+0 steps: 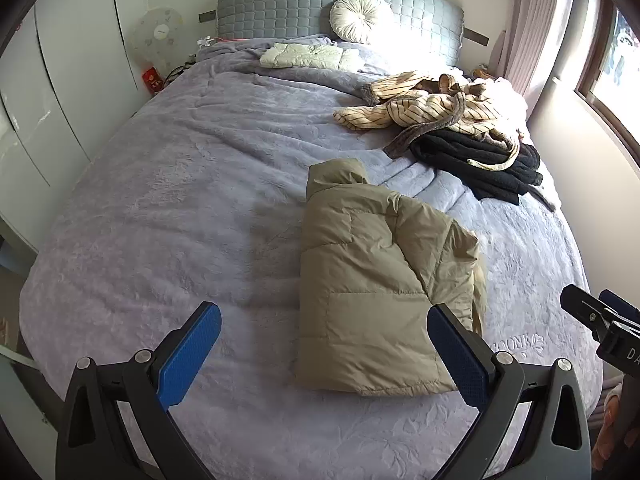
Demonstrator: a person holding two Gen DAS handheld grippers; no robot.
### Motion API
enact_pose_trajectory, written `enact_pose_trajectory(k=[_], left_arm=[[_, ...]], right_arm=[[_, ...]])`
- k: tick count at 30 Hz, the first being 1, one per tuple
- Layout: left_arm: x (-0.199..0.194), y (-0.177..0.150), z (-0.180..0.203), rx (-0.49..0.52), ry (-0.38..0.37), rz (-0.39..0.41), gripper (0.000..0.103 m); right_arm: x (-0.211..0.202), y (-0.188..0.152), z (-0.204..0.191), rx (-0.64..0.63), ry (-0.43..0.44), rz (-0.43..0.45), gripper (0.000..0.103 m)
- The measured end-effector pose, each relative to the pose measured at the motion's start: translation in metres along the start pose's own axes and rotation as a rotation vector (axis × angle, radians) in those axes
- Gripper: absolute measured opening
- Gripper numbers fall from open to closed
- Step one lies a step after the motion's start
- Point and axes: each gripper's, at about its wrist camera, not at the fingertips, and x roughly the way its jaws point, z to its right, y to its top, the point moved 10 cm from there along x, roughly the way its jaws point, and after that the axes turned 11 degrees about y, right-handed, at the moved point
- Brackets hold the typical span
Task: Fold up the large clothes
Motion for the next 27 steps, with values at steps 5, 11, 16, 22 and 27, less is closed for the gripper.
enact_pose_trajectory(k=[5, 11, 16, 22, 27], left_arm=[[-0.001, 0.002, -0.004, 0.000, 0.013, 0.003, 0.103], [-0.003, 0.001, -0.004, 0.001, 0.022, 0.006, 0.103], [-0.003, 0.001, -0.003, 0.008, 0.018, 0.007, 0.103], [-0.005, 0.001, 0.000, 0.011, 0.015, 0.007, 0.103], [-0.005, 0.003, 0.002, 0.019, 0.012, 0.010, 0.103]], right_arm=[[-0.006, 0.004, -0.003, -0.018, -0.031, 0.018, 0.103], [-0.011, 0.010, -0.006, -0.035, -0.051, 0.036, 0.103], [-0.013, 0.012, -0.006, -0.040, -0.056, 0.042, 0.103], [-0.015, 0.014, -0.006, -0.044, -0.063, 0.047, 0.103], [-0.015, 0.014, -0.007, -0.045, -0.064, 0.047, 0.103]])
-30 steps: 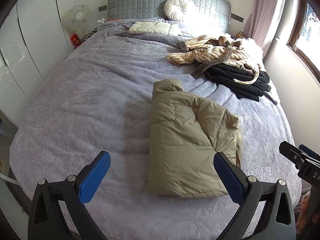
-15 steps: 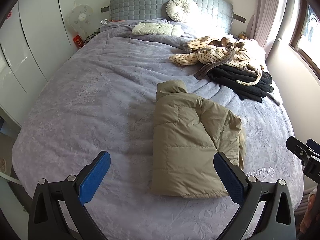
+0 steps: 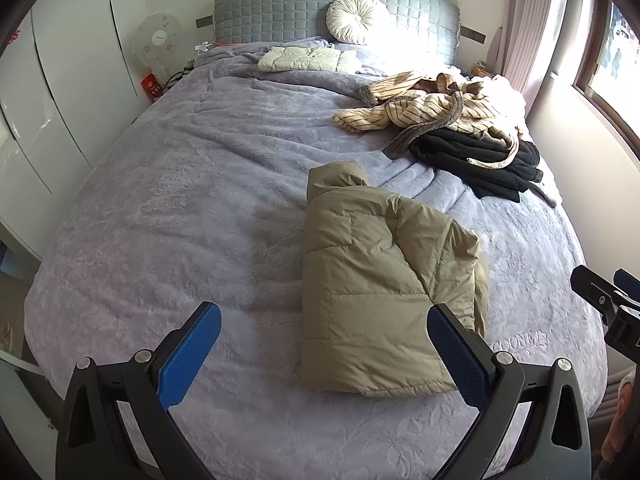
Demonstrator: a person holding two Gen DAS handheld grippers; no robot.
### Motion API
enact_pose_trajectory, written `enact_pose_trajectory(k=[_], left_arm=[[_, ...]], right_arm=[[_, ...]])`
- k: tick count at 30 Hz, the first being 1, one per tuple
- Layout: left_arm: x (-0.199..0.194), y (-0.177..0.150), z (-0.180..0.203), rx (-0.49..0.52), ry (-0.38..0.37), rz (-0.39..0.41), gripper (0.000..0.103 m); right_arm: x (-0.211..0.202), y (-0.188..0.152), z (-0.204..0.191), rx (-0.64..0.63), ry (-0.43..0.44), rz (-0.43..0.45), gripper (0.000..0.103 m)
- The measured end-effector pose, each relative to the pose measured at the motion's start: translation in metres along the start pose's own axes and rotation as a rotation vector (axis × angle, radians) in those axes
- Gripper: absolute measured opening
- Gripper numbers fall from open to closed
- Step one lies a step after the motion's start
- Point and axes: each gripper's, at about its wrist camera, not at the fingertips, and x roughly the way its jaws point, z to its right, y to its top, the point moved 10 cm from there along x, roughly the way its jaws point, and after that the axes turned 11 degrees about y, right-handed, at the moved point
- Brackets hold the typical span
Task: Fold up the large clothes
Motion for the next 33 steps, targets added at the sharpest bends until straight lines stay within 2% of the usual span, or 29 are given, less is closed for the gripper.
enact_pose_trajectory(k=[33], left_arm=[[-0.0015, -0.0020, 0.0011, -0.005, 0.003, -0.002, 0.103]], right_arm=[[0.0004, -0.0005, -0.0001, 0.001, 0.002, -0.001, 0.103]])
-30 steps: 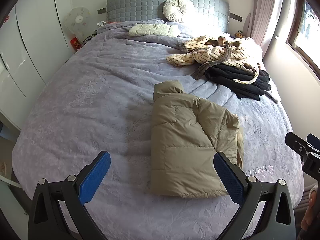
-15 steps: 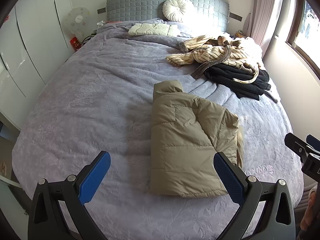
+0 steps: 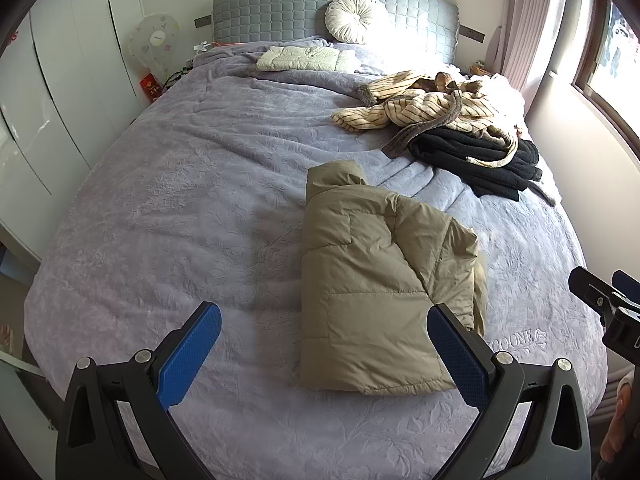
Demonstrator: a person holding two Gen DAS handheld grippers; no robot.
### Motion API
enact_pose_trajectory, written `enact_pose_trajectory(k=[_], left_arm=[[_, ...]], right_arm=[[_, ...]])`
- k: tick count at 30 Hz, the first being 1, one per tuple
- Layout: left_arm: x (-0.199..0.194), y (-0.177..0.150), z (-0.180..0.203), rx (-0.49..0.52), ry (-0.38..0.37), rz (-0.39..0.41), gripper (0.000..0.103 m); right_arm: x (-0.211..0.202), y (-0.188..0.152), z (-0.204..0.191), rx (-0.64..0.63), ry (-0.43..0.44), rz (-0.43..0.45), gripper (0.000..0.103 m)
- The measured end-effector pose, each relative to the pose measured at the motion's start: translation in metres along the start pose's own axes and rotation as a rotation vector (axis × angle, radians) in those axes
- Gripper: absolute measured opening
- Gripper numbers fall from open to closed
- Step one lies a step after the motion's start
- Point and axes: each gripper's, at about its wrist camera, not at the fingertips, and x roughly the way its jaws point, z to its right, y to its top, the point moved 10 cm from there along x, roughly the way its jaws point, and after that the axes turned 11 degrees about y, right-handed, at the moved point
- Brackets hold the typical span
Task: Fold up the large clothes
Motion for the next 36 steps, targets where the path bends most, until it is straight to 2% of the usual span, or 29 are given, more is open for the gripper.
enact_pose_trajectory(k=[36], left_arm=[[0.0023, 0.0033, 0.0000, 0.006, 0.000, 0.000, 0.103]], right_arm=[[0.0012, 0.0013, 0.0009, -0.002, 0.001, -0.003, 0.103]])
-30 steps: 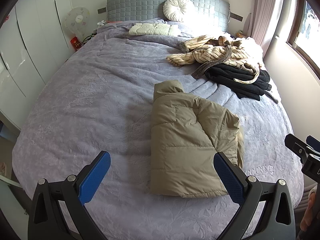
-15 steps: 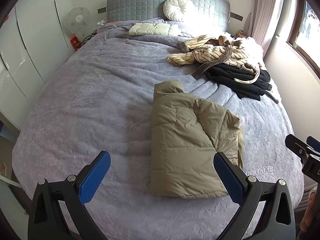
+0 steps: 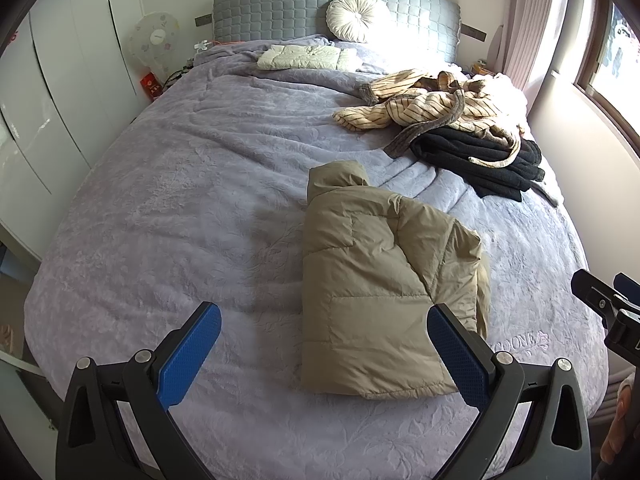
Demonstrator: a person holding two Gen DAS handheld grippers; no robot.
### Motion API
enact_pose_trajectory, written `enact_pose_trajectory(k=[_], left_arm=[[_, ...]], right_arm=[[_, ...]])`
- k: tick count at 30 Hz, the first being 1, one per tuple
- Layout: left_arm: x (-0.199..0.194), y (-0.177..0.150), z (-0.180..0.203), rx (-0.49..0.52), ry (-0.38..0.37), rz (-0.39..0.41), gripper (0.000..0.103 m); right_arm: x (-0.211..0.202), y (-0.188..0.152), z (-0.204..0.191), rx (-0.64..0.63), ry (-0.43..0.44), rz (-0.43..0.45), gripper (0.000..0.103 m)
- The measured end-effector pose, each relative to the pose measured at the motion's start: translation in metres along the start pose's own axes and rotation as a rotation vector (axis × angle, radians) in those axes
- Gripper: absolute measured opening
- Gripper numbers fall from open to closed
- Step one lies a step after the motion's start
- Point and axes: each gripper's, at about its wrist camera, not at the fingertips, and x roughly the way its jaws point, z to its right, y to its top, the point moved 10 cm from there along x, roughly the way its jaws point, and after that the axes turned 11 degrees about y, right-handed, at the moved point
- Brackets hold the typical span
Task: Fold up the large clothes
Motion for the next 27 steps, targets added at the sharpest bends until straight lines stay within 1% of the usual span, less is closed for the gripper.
enact_pose_trajectory(k=[21, 27], left_arm=[[0.0062, 0.0081, 0.0003, 0.009, -0.015, -0.001, 0.103], [0.0052, 0.0107, 0.0023, 0.014, -0.021, 0.014, 0.103]], right_arm=[[0.0001, -0.0014, -0.0026, 0.004, -0.001, -0.005, 0.103], [-0.0004, -0.0013, -0.0024, 0.006, -0.001, -0.007, 0.103]])
